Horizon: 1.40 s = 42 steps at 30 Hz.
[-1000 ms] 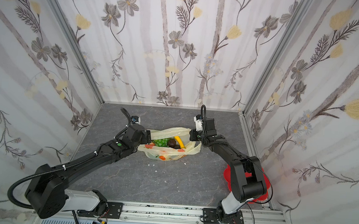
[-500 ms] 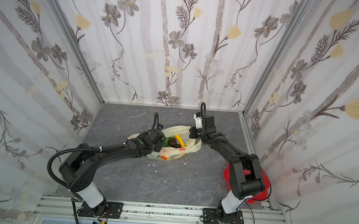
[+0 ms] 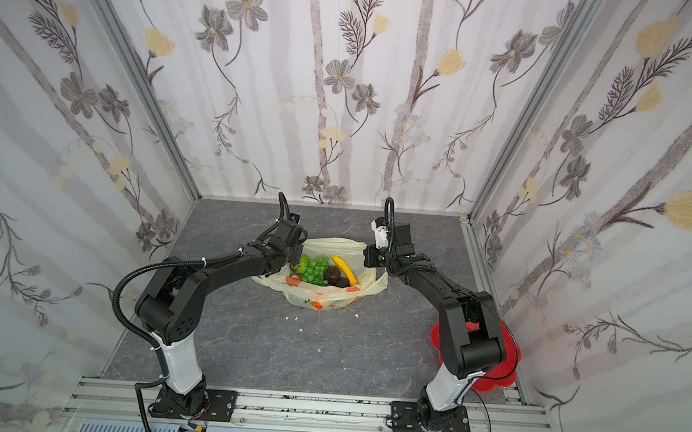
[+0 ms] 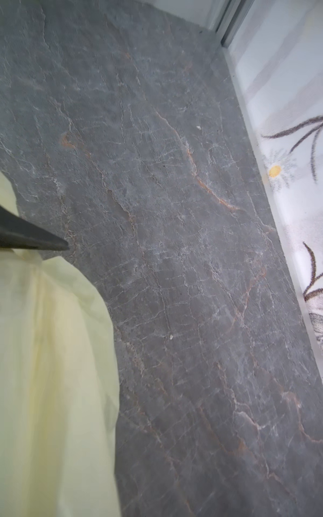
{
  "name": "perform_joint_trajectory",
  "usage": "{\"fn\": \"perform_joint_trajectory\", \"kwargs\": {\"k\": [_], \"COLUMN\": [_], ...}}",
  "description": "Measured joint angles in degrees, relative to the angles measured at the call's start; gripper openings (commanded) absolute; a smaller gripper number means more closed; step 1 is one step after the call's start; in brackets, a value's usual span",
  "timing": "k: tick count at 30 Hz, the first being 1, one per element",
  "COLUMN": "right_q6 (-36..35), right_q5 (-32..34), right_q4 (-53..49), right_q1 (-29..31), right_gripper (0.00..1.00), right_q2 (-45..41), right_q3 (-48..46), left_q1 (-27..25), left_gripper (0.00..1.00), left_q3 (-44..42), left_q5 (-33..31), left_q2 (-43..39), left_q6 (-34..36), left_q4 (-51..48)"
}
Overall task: Take the fake fruits out of the plastic bag
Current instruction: 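Lift the left gripper's rim upward while the right gripper holds the other rim, then hold both rims apart with both grippers, keeping the bag mouth open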
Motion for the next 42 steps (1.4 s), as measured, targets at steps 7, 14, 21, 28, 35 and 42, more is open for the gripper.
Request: {"fn": "perform_joint_trajectory", "kwargs": {"k": [7,14,21,28,35,42], "right_q6": [0.02,1.77,9.11,19.26,25.86,26.67], "right_q5": [1.38,11.28,20.28,24.33,25.68,24.68], "right_q4": [-1.29,-5.25,-6.16,-7.30,-5.35,-3.23], "right_q1": [2.32,4.52,7.89,13.97,16.68,17.51], "right_gripper": [0.27,0.90,0.97,0.96,0.72,0.22], "right_q2": [9.49,10.91,-0.52,-1.03,2.86,4.59], "right_q3": [13.22,19.78,8.57,2.80,1.73,1.01], "left_q1": [7.78,10.82,10.67,10.67,10.73,12.46], "left_gripper": [0.00,0.00,0.00,0.00,0.00,0.00], "left_q3": [1.05,-1.44,-3.45,-3.91,-4.90,-6.91], "left_q5": [9.11,11.17,14.51,14.60,14.62,14.19], "left_q2": [1.57,-0.87,-2.43,-3.02,-3.30,-4.63], "left_q6": [-7.23,-13.05,-16.98,-18.67,-19.96,-21.40], "left_q4": [0.98,0.94,1.01,1.18,2.27,2.99]}}
